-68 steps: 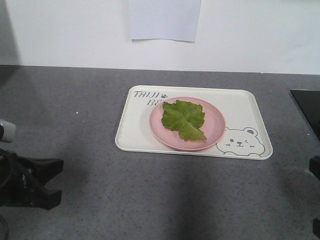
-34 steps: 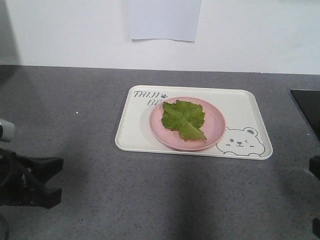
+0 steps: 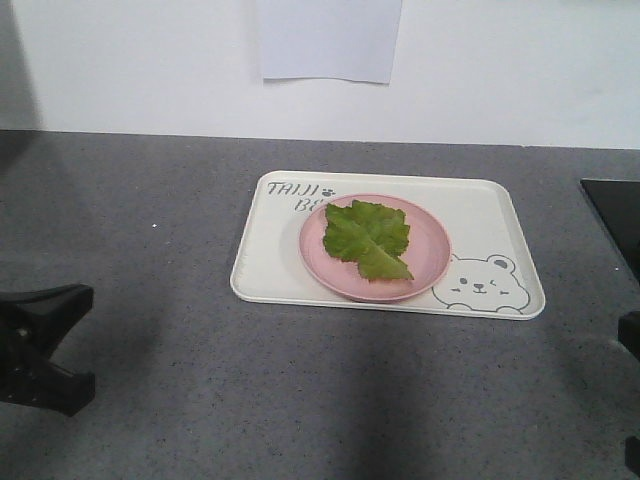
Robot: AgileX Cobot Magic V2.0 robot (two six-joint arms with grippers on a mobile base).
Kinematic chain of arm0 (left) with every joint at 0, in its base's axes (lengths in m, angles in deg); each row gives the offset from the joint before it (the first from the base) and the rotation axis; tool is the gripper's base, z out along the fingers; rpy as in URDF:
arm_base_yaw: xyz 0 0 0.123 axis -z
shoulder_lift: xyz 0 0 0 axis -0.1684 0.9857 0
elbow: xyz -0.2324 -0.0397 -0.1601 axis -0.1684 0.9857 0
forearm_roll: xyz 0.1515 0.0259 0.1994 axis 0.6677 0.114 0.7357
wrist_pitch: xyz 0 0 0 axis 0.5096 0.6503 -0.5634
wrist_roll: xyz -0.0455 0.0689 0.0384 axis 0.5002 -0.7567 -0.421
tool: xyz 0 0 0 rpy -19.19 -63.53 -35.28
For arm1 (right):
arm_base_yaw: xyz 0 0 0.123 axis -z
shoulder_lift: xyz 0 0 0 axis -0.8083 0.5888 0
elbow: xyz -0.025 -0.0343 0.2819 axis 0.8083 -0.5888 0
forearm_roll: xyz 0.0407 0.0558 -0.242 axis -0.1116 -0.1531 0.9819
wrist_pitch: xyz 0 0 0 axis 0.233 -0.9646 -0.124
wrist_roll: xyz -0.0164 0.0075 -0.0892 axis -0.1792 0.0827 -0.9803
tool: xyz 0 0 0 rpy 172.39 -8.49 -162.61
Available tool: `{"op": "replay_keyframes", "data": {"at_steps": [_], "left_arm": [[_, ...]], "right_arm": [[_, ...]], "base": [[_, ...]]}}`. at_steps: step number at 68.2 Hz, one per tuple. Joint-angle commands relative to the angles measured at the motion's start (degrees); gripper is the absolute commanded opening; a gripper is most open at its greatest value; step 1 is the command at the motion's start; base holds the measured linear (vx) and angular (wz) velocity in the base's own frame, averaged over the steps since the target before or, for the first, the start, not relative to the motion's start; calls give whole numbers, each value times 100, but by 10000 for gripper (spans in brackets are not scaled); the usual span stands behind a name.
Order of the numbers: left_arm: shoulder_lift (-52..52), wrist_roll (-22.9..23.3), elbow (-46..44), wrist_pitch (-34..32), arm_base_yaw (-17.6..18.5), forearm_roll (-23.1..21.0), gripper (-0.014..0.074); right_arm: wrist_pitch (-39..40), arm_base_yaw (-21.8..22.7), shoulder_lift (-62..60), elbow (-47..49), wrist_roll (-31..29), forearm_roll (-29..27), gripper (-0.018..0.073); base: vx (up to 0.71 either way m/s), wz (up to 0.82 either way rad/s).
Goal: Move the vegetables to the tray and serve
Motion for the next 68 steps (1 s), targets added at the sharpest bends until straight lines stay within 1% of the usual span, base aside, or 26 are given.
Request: {"op": "replay_keyframes", "data": {"at_steps": [1,7,11,16,19,24,27,29,33,41,54,63,68], "left_arm": [[-432,16,479,-1430,-2,4,-6],[-953,66,1230,-2232,-2,-8,-6],[-1327,66,1724,-2552,-2,-148,-6],[-1809,60,2233,-2762,-38,-376,-6],[-2124,59,2487,-2773,-133,-543,-6],[-2648,52,2827,-2773,-374,-683,-6],[-2875,-47,2822,-2482,-555,-700,-6],[-3009,-196,2814,-2390,-662,-686,-6],[-3309,-327,2810,-2231,-904,-686,-6],[-3675,-584,2816,-1746,-1246,-686,-6],[-3974,-602,2816,-1009,-1603,-686,-6],[-4272,-602,2816,-824,-1780,-686,-6],[-4310,-602,2816,-831,-1801,-686,-6]], "right_arm": [[332,1,19,156,-41,-179,-3],[332,1,19,156,-41,-179,-3],[332,1,19,156,-41,-179,-3],[332,1,19,156,-41,-179,-3],[332,1,19,156,-41,-179,-3],[332,1,19,156,-41,-179,-3],[332,1,19,156,-41,-179,-3],[332,1,19,156,-41,-179,-3],[332,1,19,156,-41,-184,-3],[288,1,19,156,-41,-183,-3],[140,1,19,156,-41,-183,-3],[137,1,19,156,-41,-183,-3],[137,1,19,156,-41,-183,-3]], "base": [[0,0],[0,0],[0,0],[0,0],[0,0],[0,0],[0,0],[0,0],[0,0],[0,0],[0,0],[0,0],[0,0]]}}
